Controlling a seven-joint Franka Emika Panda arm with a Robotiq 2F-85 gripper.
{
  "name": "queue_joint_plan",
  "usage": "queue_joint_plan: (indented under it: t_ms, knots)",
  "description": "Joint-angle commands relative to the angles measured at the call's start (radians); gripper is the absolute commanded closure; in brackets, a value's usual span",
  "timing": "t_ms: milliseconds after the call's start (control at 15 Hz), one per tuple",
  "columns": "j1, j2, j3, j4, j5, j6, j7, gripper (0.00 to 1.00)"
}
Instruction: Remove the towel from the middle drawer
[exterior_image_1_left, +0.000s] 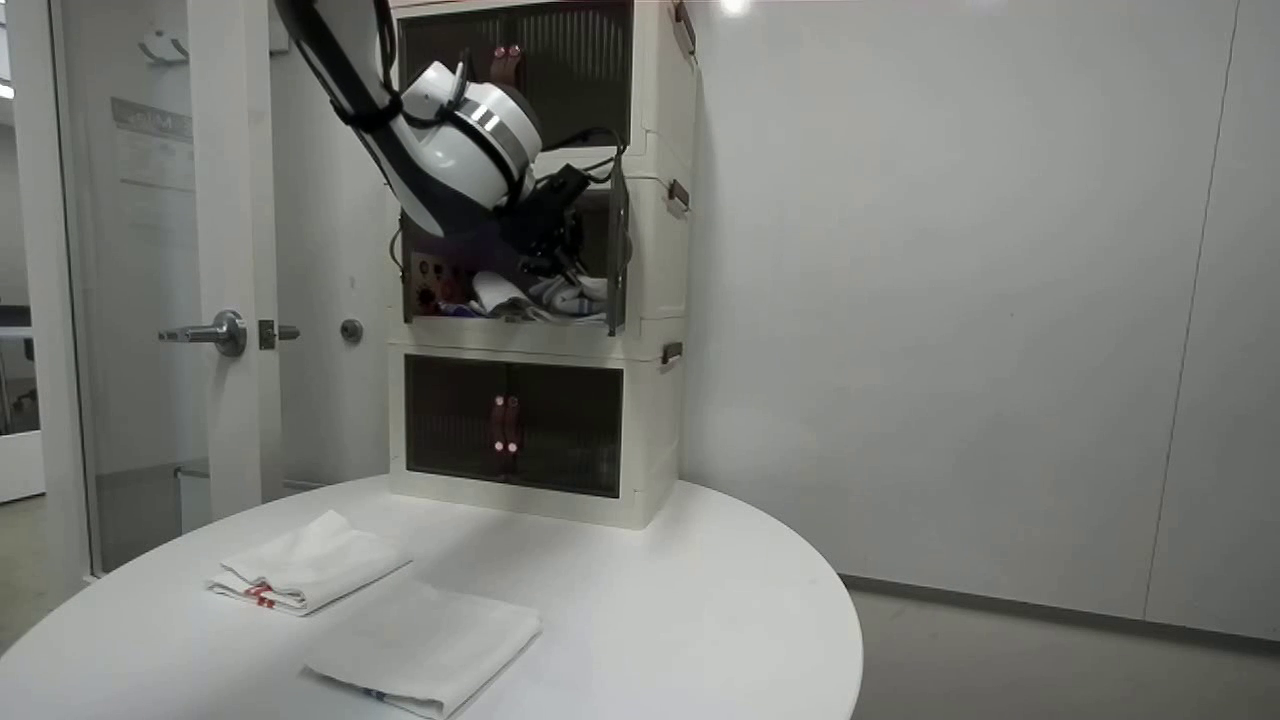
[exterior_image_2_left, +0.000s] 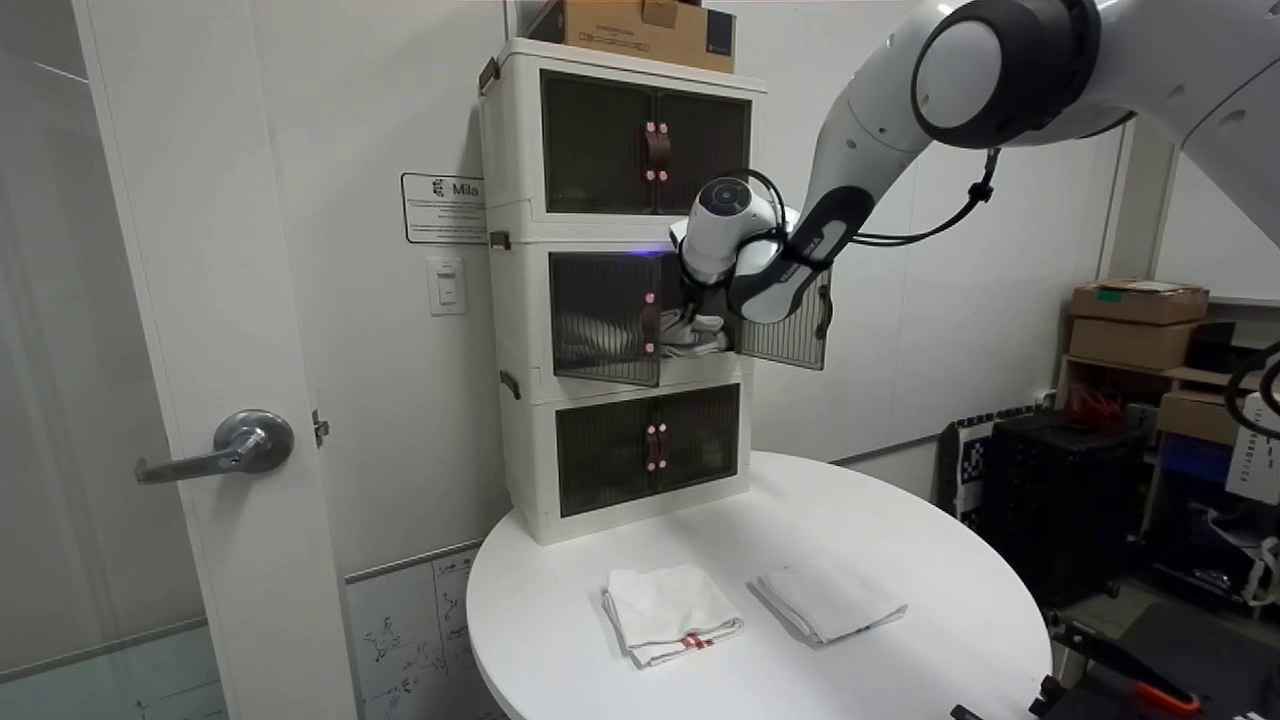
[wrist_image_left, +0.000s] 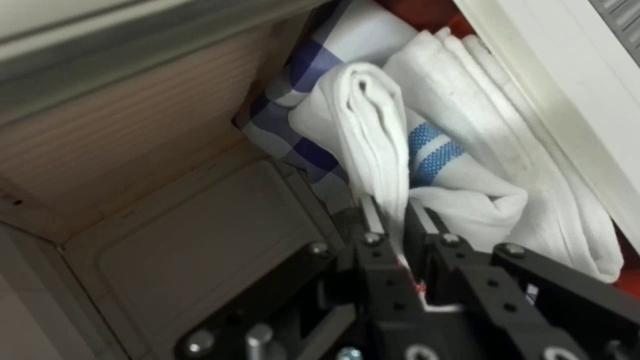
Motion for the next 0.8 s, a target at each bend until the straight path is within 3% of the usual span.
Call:
queue_joint_plan:
  t_ms: [0,467,533,600,733]
  knots:
    - [0.006,-0.023,-0.008,-0.025,-0.013,0.010,0.008,0.99]
    - [-0.011,-0.124,0.045,-0.131,0.020,0.007,-0.030,0.95]
    - [-0.014,-0.139,0.056,-0.148,0.028,0.001,-0.032,0.88]
    - [-0.019,-0.150,0.067,-0.161,0.036,-0.004,-0.039,0.65]
    - [-0.027,-0.166,0.086,-0.183,0.051,-0.010,-0.049,0.62]
